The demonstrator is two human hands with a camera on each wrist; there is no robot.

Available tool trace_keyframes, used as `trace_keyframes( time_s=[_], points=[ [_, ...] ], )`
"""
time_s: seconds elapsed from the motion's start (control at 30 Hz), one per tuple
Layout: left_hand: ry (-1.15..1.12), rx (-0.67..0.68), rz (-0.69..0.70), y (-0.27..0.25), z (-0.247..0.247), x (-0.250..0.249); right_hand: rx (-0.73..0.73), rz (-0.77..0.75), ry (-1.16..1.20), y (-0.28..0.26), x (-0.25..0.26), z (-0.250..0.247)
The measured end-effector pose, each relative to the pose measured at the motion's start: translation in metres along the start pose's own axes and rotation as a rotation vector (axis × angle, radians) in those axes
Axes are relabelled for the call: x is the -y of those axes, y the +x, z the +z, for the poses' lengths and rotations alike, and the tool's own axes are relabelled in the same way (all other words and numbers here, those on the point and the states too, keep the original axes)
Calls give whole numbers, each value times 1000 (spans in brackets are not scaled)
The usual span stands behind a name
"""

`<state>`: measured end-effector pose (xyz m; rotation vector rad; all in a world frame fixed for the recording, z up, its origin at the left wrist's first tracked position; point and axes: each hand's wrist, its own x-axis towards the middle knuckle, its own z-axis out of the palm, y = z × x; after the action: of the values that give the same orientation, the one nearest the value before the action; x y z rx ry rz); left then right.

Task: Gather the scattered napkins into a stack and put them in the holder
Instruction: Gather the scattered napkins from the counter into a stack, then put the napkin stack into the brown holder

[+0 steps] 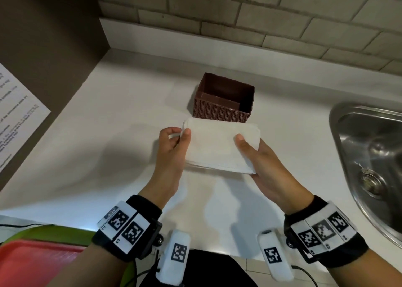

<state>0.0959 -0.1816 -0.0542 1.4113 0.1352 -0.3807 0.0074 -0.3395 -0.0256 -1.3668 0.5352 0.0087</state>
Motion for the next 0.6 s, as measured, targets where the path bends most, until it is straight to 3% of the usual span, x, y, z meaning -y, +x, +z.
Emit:
trace_keyframes(
  time_s=[0.07, 0.2, 0.27, 0.4, 0.5, 0.6],
  points=[
    [149, 13, 33, 1, 0, 6, -64, 69, 18, 4, -6, -5],
    [318, 43, 84, 14, 1, -1, -2, 164, -44, 8, 3, -14],
    [387, 86, 173, 27, 8, -21, -53, 101, -146, 16, 18, -19],
    [592, 177, 408, 62, 39, -67, -303, -115, -346, 50, 59, -24],
    [656, 252, 357, 94, 59, -85, -406, -227, -380, 85, 84, -25],
    [743, 352, 299, 125, 69, -89, -384, -190, -452, 116, 89, -27]
  ],
)
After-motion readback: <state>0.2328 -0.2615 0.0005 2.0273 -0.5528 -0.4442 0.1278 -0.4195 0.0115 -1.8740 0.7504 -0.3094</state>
